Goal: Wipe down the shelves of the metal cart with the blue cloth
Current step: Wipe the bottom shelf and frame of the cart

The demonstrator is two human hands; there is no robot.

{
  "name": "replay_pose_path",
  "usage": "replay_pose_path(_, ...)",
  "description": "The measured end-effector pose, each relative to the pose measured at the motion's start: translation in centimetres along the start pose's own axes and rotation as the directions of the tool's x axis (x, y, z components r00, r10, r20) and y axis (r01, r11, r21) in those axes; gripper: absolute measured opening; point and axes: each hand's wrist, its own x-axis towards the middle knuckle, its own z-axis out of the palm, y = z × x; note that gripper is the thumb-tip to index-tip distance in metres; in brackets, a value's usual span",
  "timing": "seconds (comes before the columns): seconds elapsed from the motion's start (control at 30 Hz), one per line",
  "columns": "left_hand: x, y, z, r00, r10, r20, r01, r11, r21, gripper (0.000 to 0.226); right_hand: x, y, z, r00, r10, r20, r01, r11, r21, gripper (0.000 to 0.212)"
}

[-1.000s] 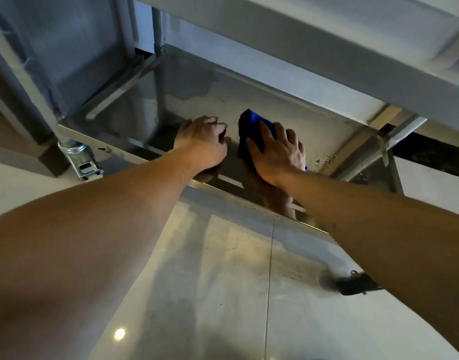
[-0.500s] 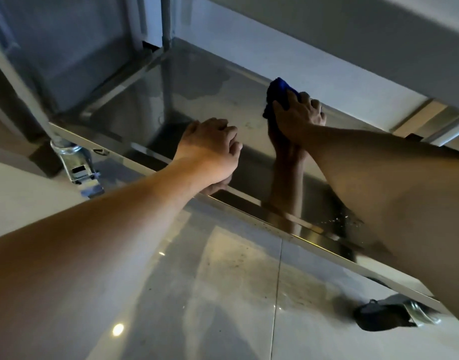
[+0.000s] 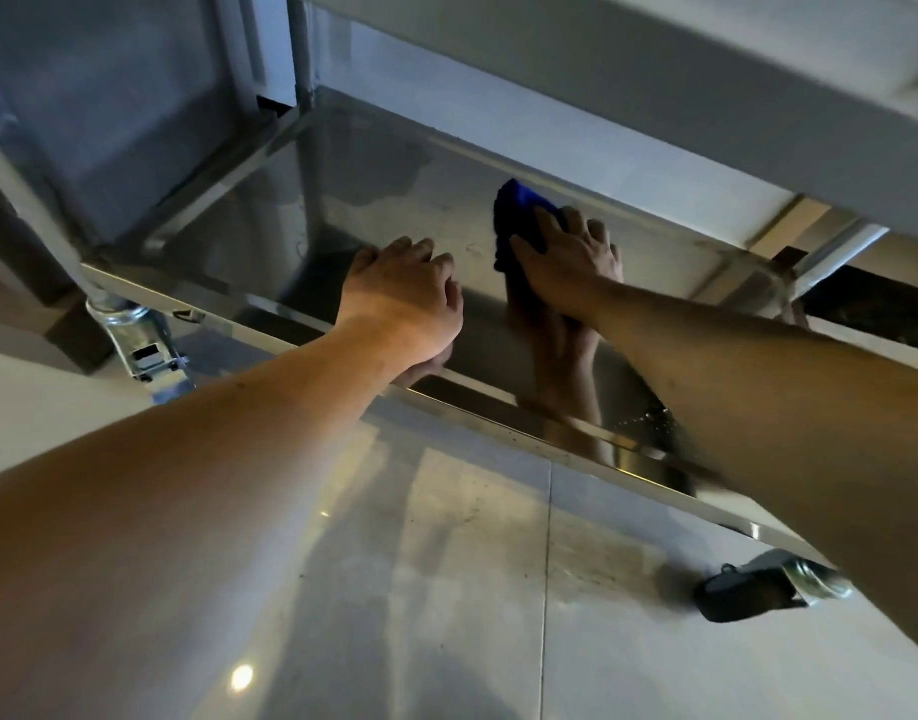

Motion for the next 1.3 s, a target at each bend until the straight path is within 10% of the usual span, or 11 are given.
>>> replay_pose_path(0.6,0.1,5.4,0.4,0.957,-0.270,0.110,0.257,0.960,0.114,0.063,-18.9,-0.1,-4.7,0.983,-0.133,0.130,0.137,0.990,-0.024,0.068)
replay_pose_path(1.3,0.1,10.5,2.4,1.000,0.019,0.012,-0.019,1.000,-0.017,0.047,-9.6,8.8,-3.4,0.995,0.099,0.013,-0.098,0.993,-0.069,0.062)
